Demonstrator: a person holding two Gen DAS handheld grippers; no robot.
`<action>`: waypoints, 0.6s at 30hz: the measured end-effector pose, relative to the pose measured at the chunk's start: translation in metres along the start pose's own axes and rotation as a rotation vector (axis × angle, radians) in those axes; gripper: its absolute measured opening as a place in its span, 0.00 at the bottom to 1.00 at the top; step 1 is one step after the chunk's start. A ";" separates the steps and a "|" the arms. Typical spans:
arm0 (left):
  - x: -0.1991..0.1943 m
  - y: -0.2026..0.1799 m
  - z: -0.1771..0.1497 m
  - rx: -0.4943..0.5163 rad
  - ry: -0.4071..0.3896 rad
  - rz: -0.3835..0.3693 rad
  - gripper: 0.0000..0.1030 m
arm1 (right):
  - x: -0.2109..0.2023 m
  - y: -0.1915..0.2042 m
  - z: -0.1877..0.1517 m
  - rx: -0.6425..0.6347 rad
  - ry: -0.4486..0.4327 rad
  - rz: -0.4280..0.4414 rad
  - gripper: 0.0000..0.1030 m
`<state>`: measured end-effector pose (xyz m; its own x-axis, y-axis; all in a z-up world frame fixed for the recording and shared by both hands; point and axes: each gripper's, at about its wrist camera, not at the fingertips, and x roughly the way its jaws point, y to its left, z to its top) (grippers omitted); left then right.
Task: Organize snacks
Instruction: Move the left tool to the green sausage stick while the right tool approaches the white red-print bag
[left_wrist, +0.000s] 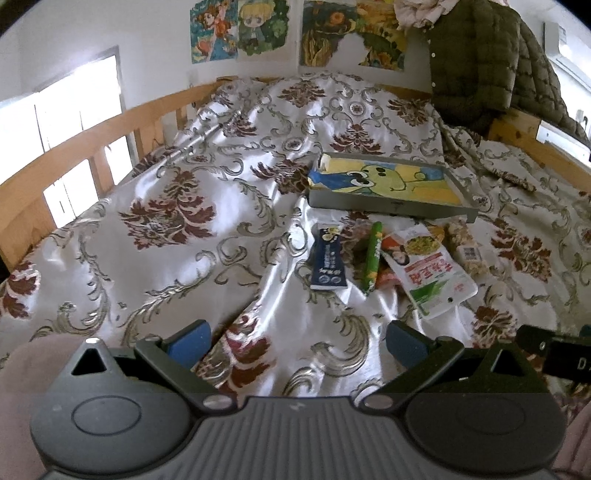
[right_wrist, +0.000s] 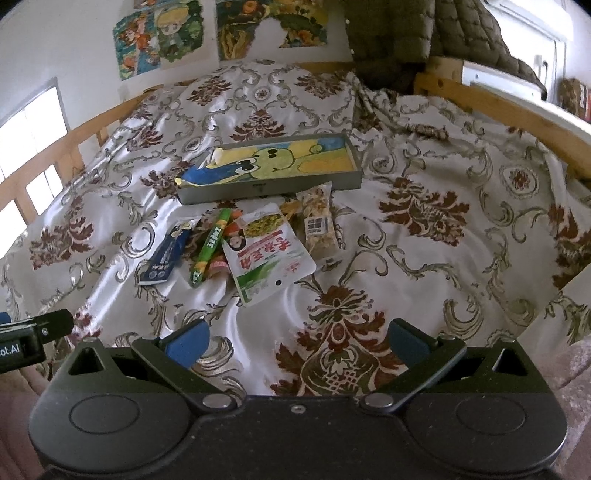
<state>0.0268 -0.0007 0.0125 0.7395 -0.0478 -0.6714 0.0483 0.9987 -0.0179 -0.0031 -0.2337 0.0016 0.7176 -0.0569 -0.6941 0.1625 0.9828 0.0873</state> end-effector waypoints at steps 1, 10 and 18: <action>0.001 -0.001 0.003 -0.002 0.002 -0.008 1.00 | 0.001 -0.001 0.002 0.008 0.003 0.005 0.99; 0.034 -0.017 0.031 0.016 0.032 -0.058 1.00 | 0.024 -0.004 0.025 -0.010 0.018 0.005 0.99; 0.069 -0.030 0.048 0.075 0.043 -0.065 1.00 | 0.053 -0.006 0.051 -0.048 0.011 0.028 0.99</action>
<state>0.1087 -0.0346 0.0020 0.7040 -0.1105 -0.7016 0.1466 0.9892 -0.0087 0.0680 -0.2517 0.0006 0.7138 -0.0275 -0.6998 0.1099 0.9913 0.0730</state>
